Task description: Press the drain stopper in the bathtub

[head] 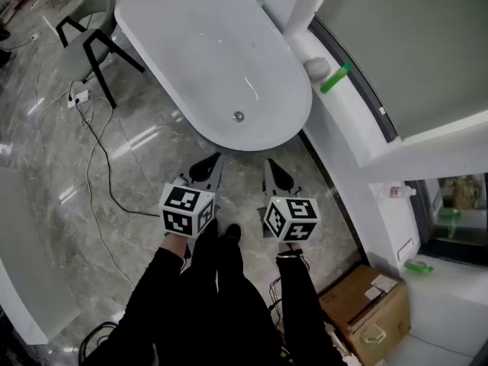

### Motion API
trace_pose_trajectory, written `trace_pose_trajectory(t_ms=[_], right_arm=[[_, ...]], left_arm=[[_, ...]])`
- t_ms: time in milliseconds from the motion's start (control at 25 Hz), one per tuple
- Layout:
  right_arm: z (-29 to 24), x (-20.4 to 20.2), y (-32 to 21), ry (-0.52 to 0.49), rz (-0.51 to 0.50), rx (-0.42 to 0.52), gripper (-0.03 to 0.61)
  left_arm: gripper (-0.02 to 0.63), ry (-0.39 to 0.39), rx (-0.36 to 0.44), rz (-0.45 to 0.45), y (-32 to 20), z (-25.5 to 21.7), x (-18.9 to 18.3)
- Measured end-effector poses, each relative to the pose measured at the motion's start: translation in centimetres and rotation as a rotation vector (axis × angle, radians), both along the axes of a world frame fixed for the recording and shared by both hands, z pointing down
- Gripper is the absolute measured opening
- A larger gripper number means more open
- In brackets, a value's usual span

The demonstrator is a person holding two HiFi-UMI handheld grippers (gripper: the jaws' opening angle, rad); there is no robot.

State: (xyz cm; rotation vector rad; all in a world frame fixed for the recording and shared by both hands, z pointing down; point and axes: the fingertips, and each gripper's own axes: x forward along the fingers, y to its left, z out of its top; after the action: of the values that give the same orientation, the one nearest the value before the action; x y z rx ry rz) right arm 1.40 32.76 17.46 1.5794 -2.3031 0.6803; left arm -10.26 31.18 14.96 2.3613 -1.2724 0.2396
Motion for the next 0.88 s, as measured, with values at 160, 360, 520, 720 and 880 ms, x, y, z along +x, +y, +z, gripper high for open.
trace_pose_trajectory(t_ms=[160, 360, 520, 720, 880], right_arm=[[0.2, -0.4, 0.4, 0.003, 0.0, -0.008, -0.002], [0.3, -0.5, 0.9, 0.005, -0.003, -0.012, -0.002], [-0.1, -0.7, 0.8, -0.01, -0.013, 0.0, -0.002], [-0.2, -0.7, 0.3, -0.032, -0.004, -0.006, -0.002], [-0.2, -0.2, -0.6, -0.026, 0.031, -0.019, -0.002]], left_arm=[[0.005, 0.001, -0.009, 0.004, 0.4, 0.2, -0.2], [0.005, 0.011, -0.018, -0.005, 0.6, 0.3, -0.2], [0.003, 0.019, -0.018, -0.003, 0.4, 0.2, -0.3], [0.005, 0.024, -0.03, 0.01, -0.4, 0.5, -0.9], [0.005, 0.023, -0.046, 0.03, -1.4, 0.7, -1.0]])
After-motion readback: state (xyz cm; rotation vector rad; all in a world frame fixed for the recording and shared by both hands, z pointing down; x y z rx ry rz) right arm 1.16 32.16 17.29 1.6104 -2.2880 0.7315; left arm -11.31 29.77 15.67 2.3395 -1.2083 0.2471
